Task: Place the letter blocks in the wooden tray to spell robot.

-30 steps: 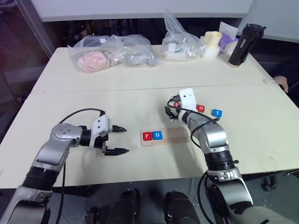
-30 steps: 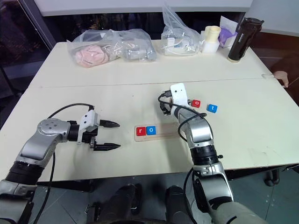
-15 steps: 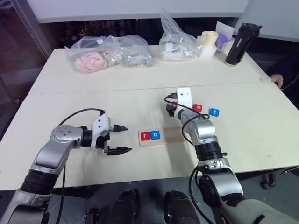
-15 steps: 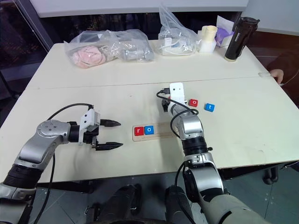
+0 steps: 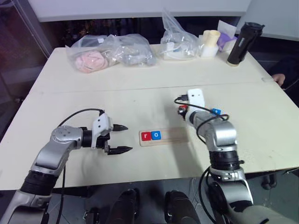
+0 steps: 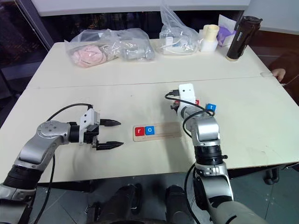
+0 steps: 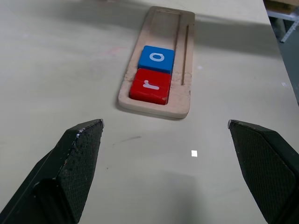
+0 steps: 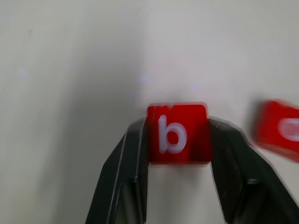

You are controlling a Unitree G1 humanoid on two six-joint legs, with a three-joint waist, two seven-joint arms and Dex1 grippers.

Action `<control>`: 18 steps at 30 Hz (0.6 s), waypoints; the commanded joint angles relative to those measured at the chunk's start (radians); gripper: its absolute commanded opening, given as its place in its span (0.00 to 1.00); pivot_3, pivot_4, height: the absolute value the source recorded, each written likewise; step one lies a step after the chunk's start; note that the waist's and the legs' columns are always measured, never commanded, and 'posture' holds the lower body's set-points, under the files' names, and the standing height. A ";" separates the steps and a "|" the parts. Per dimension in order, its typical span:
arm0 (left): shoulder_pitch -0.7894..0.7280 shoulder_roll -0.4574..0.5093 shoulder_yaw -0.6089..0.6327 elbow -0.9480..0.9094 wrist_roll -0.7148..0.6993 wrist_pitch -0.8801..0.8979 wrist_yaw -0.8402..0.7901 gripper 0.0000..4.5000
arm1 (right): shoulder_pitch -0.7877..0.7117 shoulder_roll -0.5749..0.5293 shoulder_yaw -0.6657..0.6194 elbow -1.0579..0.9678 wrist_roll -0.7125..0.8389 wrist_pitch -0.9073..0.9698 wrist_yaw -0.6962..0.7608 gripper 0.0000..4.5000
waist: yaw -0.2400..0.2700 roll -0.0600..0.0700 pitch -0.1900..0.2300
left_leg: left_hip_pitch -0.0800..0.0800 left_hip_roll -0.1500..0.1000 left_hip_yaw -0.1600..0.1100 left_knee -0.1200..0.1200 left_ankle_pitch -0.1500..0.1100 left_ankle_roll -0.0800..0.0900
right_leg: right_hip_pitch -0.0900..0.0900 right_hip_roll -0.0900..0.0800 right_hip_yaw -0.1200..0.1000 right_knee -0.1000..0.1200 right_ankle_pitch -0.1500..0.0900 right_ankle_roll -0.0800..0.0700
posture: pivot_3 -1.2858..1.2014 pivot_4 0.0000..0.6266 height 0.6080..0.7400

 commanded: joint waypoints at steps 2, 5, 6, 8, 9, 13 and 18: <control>-0.007 -0.010 0.004 -0.014 -0.010 -0.009 0.006 1.00 | 0.067 -0.064 0.005 -0.239 0.038 0.157 0.044 0.27 | 0.002 0.000 0.000 | 0.000 0.000 0.000 -0.002 0.000 0.000 | -0.001 -0.001 0.000 0.000 0.000 0.000 | 0.52 0.24 0.88; -0.005 -0.013 0.002 -0.014 -0.010 -0.010 0.004 1.00 | 0.143 -0.141 0.010 -0.343 0.057 0.201 0.087 0.27 | 0.003 0.000 0.000 | 0.000 0.000 0.000 -0.002 0.000 0.000 | -0.001 -0.002 0.000 -0.001 0.000 0.000 | 0.52 0.24 0.88; -0.005 -0.014 0.000 -0.012 -0.008 -0.013 0.002 1.00 | 0.165 -0.157 -0.010 -0.363 0.058 0.224 0.090 0.27 | 0.003 0.000 0.000 | 0.000 0.000 0.001 -0.002 0.000 0.000 | -0.001 -0.002 0.000 -0.001 0.000 0.000 | 0.52 0.24 0.88; -0.004 -0.014 -0.001 -0.008 -0.006 -0.018 -0.001 1.00 | 0.193 -0.179 -0.041 -0.392 0.055 0.254 0.091 0.27 | 0.003 0.000 0.000 | 0.000 0.000 0.001 -0.002 0.000 0.000 | -0.001 -0.003 0.000 -0.001 0.000 0.000 | 0.52 0.24 0.88; -0.004 -0.015 -0.002 -0.006 -0.005 -0.020 -0.001 1.00 | 0.202 -0.182 -0.053 -0.404 0.053 0.267 0.090 0.27 | 0.003 0.000 0.000 | 0.000 -0.001 0.002 -0.002 0.000 0.000 | -0.001 -0.003 0.000 -0.002 0.000 0.000 | 0.52 0.24 0.88; -0.007 -0.021 -0.006 -0.002 -0.004 -0.023 0.000 1.00 | 0.245 -0.158 -0.106 -0.450 0.041 0.336 0.072 0.27 | 0.003 0.000 0.000 | 0.000 0.000 0.002 -0.002 0.000 0.000 | -0.001 -0.003 0.000 -0.002 0.000 0.000 | 0.52 0.24 0.88; -0.011 -0.022 -0.009 0.005 0.000 -0.027 -0.006 1.00 | 0.299 -0.072 -0.154 -0.489 0.024 0.390 0.038 0.27 | 0.003 0.000 0.000 | 0.000 0.000 0.002 -0.003 0.000 0.000 | -0.001 -0.004 0.001 -0.002 0.000 0.000 | 0.52 0.24 0.88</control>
